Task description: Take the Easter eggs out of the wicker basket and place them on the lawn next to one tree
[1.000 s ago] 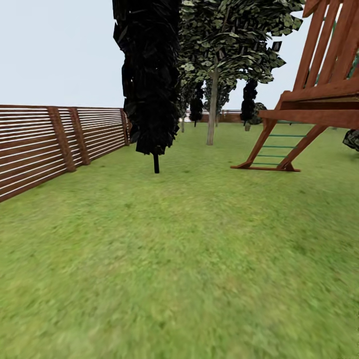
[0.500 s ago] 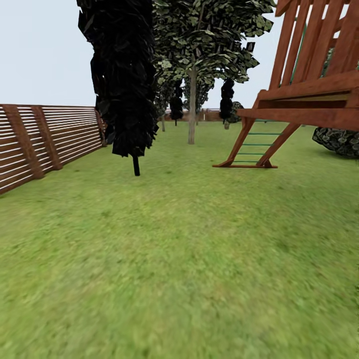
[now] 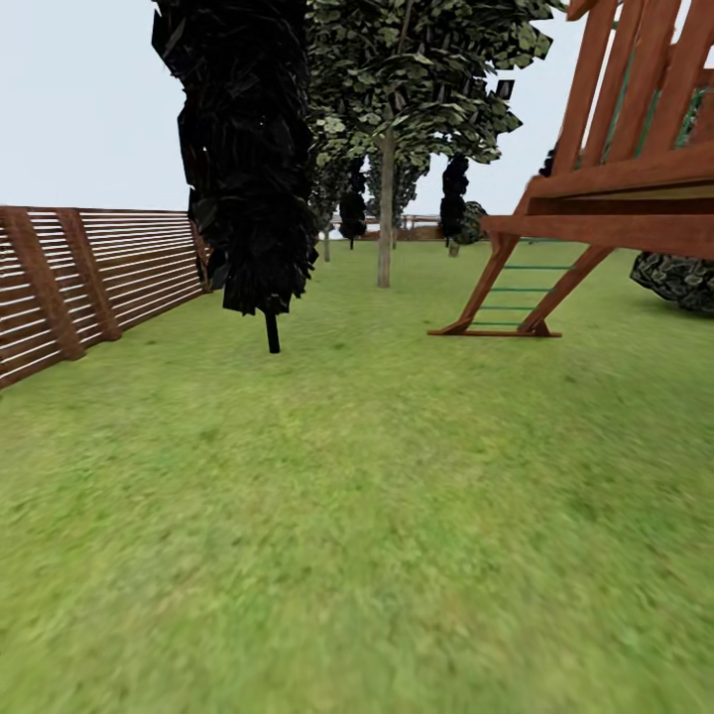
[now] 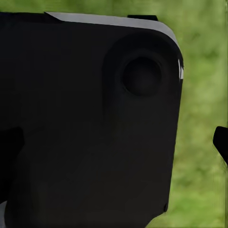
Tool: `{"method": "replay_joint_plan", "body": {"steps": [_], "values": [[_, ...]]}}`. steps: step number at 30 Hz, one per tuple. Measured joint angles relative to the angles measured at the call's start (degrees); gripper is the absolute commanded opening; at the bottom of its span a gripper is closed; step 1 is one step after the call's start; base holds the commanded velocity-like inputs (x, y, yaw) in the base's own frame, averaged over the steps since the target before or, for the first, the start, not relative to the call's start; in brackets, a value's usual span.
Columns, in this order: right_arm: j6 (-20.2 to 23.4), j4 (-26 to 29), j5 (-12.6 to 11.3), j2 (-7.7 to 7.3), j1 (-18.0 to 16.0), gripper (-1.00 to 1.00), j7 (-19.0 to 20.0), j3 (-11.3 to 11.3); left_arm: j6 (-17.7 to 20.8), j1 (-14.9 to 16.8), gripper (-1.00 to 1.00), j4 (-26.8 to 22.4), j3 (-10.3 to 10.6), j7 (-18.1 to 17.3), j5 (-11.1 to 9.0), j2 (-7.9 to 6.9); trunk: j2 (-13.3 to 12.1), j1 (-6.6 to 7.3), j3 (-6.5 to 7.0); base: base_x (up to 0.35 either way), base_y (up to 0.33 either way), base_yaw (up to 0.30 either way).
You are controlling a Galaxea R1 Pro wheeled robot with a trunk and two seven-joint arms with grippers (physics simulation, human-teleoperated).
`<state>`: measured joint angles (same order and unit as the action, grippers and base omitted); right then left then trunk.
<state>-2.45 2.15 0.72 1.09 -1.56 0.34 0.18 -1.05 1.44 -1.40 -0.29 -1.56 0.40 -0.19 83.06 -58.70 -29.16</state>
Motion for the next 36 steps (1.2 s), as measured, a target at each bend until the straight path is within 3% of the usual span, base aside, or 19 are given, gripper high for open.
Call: {"method": "replay_joint_plan", "body": {"steps": [9, 16, 36], "values": [[0.00, 0.01, 0.00, 0.03, 0.01, 1.00, -0.02, 0.00, -0.41, 0.01, 1.00, -0.04, 0.18, -0.22, 0.12, 0.02, 0.00, 0.00, 0.00, 0.335, 0.011, 0.063], [0.00, 0.08, 0.00, 0.05, 0.01, 1.00, -0.02, 0.00, -3.75, 0.01, 1.00, -0.06, 0.40, -0.13, 0.30, -0.02, 0.00, 0.00, 0.00, 0.338, 0.001, 0.006], [-0.08, 0.14, 0.00, -0.04, 0.01, 1.00, -0.02, -0.39, -6.71, 0.01, 1.00, -0.04, 0.41, -0.05, 0.33, 0.01, 0.00, 0.00, 0.00, 0.339, -0.009, 0.000]]}}
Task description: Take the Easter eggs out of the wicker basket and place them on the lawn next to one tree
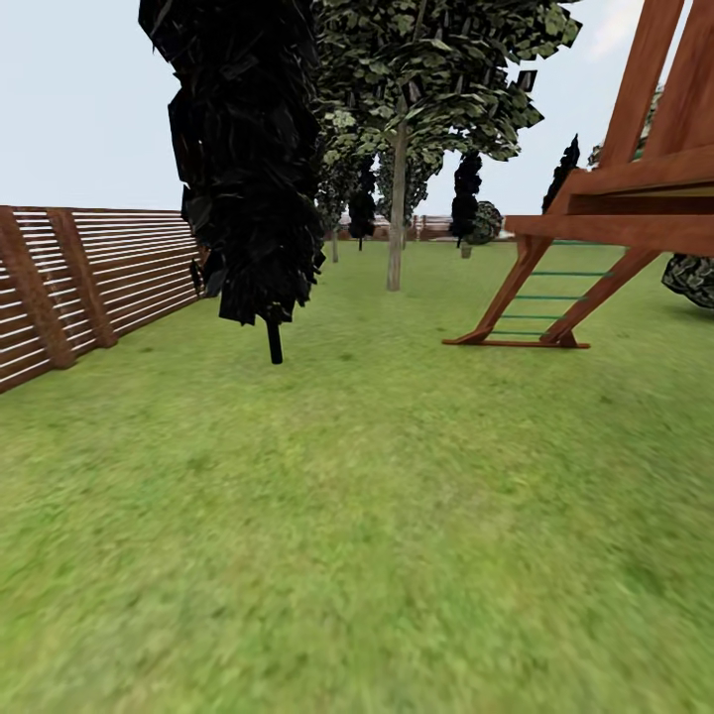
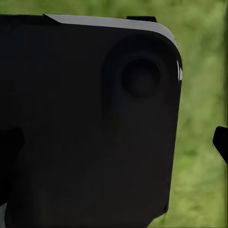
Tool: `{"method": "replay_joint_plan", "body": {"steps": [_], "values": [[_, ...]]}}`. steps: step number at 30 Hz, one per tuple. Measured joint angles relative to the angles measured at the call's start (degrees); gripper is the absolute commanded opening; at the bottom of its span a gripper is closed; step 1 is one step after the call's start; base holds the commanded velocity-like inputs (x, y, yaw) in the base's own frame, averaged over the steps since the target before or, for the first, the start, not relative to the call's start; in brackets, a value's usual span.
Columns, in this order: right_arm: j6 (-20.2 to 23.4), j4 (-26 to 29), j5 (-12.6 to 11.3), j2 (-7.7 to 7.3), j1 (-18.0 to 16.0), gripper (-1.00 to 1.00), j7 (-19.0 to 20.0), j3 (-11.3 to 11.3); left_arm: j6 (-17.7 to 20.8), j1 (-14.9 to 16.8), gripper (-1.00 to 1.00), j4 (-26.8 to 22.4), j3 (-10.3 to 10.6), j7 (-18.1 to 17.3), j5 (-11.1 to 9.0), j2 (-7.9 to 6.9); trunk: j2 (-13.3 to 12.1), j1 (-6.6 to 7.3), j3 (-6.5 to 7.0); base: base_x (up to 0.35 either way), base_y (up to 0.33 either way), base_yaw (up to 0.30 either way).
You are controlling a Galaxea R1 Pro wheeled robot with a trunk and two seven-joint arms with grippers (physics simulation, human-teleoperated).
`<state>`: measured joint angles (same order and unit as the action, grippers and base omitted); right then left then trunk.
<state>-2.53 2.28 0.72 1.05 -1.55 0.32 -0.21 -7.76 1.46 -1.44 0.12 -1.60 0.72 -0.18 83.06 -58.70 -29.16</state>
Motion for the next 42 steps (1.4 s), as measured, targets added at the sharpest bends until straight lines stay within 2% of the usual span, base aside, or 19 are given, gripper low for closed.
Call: {"method": "replay_joint_plan", "body": {"steps": [42], "values": [[-0.27, -0.03, -0.08, 0.41, 0.00, 1.00, -0.08, 0.01, -1.16, 0.00, 1.00, -0.02, -0.10, -0.04, 0.00, 0.10, 0.00, 0.00, 0.00, 0.339, -0.085, -0.027]]}}
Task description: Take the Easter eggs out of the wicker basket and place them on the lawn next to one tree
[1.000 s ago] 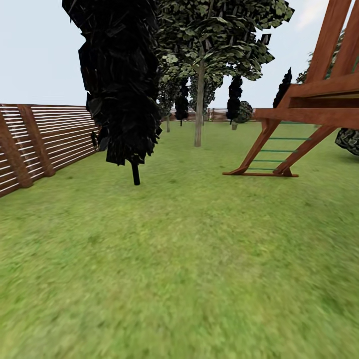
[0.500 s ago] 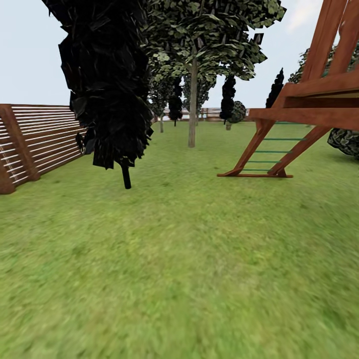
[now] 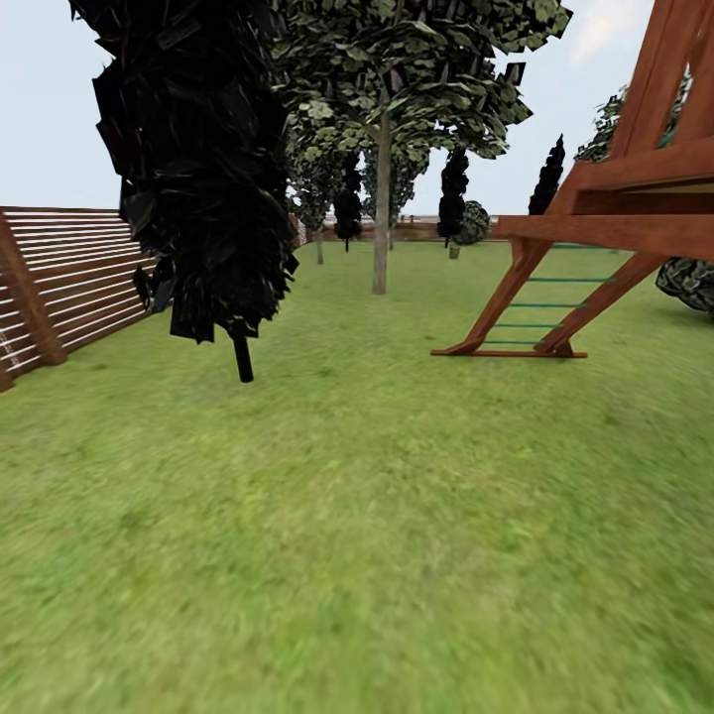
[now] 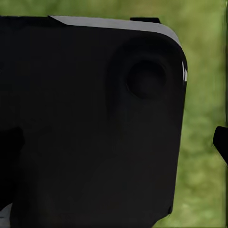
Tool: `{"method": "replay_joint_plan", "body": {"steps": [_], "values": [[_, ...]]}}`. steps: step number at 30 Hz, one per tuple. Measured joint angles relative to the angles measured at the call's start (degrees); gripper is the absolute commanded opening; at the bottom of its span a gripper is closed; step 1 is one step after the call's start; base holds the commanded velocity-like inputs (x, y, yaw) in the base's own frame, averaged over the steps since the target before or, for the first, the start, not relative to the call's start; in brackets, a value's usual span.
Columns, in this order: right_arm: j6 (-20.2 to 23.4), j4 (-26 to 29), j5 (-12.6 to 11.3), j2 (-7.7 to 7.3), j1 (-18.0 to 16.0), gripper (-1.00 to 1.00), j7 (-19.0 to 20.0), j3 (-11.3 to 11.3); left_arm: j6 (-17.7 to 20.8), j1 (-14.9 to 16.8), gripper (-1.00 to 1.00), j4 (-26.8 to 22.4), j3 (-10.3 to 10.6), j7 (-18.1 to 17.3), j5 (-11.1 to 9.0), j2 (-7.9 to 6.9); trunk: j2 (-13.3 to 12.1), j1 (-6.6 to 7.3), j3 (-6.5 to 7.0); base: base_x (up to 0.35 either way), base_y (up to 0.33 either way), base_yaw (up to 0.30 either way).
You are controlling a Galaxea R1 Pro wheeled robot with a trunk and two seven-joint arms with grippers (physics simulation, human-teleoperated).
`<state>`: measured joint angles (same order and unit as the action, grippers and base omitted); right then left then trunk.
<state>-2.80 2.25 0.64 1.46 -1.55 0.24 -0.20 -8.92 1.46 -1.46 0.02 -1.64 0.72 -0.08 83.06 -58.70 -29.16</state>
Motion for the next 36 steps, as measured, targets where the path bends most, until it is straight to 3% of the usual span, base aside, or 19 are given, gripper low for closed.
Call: {"method": "replay_joint_plan", "body": {"steps": [11, 36], "values": [[-0.01, 0.05, 0.00, 0.04, 0.00, 1.00, 0.07, 0.04, -0.70, 0.00, 1.00, 0.00, 0.05, -0.01, 0.00, 0.00, 0.00, 0.00, -0.03, 0.339, -0.078, -0.096], [0.00, -0.07, 0.00, 0.51, 0.00, 1.00, 0.07, 0.01, -0.91, 0.00, 1.00, 0.00, 0.14, -0.08, 0.05, -0.01, 0.00, 0.00, -0.04, 0.339, -0.069, -0.004]]}}
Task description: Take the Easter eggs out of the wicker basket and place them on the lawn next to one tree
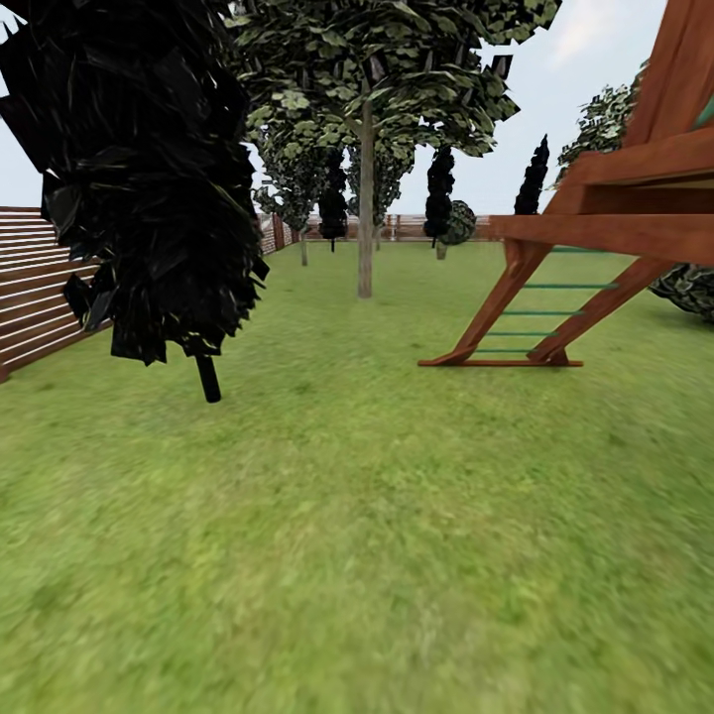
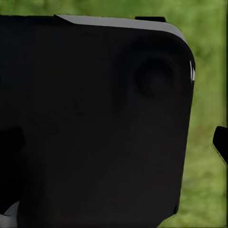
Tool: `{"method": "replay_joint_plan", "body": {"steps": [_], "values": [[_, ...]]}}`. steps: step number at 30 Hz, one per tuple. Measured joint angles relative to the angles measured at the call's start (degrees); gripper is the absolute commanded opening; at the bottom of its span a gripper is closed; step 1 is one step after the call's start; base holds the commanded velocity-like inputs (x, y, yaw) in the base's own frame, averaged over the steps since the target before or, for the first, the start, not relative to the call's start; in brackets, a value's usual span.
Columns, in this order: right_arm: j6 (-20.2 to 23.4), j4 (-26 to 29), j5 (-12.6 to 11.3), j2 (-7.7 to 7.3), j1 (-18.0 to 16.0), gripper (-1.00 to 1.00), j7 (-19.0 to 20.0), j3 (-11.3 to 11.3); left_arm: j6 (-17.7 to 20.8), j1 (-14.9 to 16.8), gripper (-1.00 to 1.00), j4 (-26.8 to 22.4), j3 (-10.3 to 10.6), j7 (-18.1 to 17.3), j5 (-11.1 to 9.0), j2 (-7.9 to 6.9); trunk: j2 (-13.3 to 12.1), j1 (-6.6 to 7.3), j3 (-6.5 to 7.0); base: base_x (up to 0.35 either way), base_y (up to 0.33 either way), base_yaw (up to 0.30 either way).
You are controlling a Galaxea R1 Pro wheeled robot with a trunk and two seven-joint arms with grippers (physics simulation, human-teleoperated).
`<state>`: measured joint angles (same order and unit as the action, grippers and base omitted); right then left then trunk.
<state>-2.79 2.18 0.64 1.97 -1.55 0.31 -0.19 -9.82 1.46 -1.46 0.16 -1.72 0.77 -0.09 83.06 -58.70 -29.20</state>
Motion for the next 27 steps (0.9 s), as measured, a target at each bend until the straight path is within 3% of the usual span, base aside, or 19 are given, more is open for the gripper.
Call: {"method": "replay_joint_plan", "body": {"steps": [27], "values": [[0.08, -0.01, 0.07, 0.65, 0.00, 1.00, 0.00, 0.11, -0.70, 0.00, 1.00, 0.00, 0.18, -0.04, 0.19, 0.16, 0.00, 0.00, 0.00, 0.339, -0.003, 0.000]]}}
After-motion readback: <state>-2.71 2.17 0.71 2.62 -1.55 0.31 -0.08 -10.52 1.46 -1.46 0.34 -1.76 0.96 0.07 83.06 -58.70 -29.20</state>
